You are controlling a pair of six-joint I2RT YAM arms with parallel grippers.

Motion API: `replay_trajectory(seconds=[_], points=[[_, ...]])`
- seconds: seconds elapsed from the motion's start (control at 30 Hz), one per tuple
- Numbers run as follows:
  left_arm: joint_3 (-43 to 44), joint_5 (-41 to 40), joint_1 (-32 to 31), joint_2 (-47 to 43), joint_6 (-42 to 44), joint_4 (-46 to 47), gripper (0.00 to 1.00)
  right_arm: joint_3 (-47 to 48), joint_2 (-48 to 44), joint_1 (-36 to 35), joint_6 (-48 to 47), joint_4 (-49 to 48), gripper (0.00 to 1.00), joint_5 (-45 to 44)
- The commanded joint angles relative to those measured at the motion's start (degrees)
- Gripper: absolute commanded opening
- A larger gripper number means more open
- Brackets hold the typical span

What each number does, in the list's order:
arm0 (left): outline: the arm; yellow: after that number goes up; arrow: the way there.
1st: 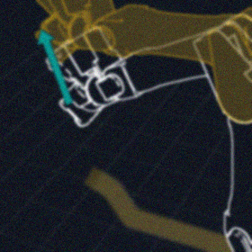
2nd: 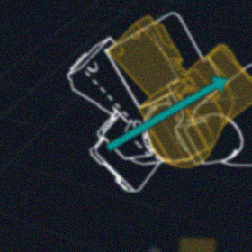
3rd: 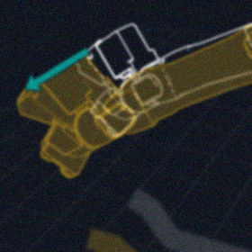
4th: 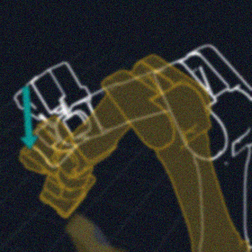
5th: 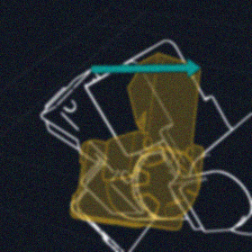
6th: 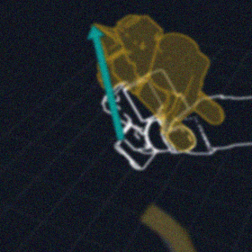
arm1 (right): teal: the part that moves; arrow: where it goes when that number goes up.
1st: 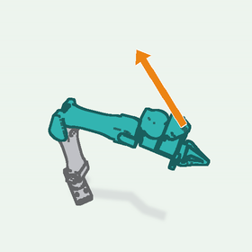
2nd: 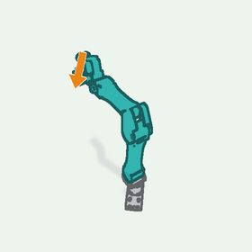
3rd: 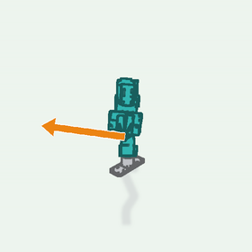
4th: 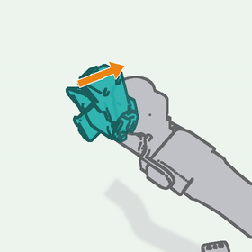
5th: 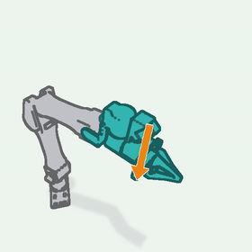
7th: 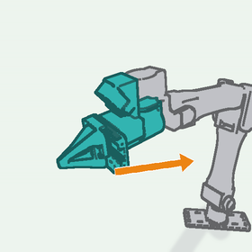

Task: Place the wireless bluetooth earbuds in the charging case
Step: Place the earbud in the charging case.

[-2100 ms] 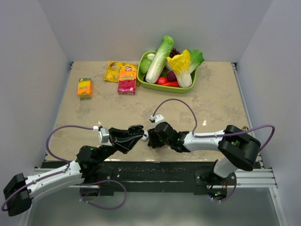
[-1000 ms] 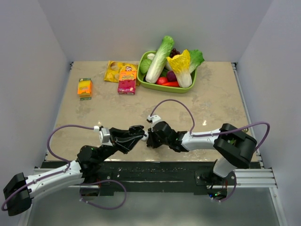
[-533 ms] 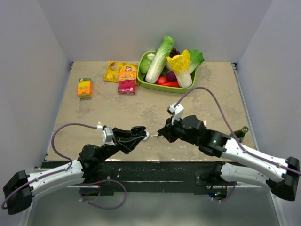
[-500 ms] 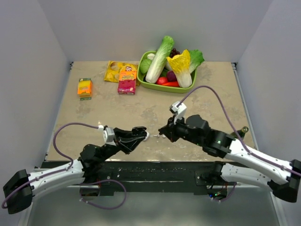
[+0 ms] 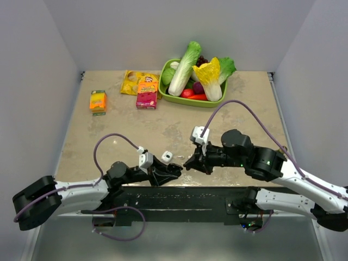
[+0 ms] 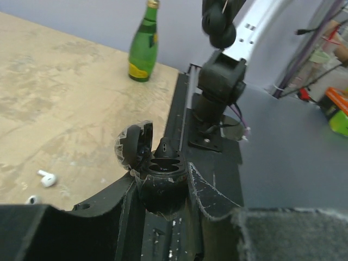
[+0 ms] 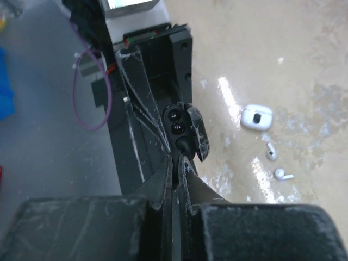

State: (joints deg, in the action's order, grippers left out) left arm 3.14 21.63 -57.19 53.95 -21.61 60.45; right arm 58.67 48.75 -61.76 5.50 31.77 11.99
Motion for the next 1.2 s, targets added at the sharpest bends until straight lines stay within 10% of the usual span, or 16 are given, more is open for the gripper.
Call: replay_trajectory(seconds=[0.0,1.17], points=[[4.6,10.5,-0.2,4.6,-2.8,10.3,0.00,-0.2,0.3,-1.5,-2.3,1.5,0.00,5.1],[9.5,16.6,-0.4,11.3,-3.9,11.1,0.00,-2.8,6.6,-4.5,-1.1,-5.3,0.00,4.0]])
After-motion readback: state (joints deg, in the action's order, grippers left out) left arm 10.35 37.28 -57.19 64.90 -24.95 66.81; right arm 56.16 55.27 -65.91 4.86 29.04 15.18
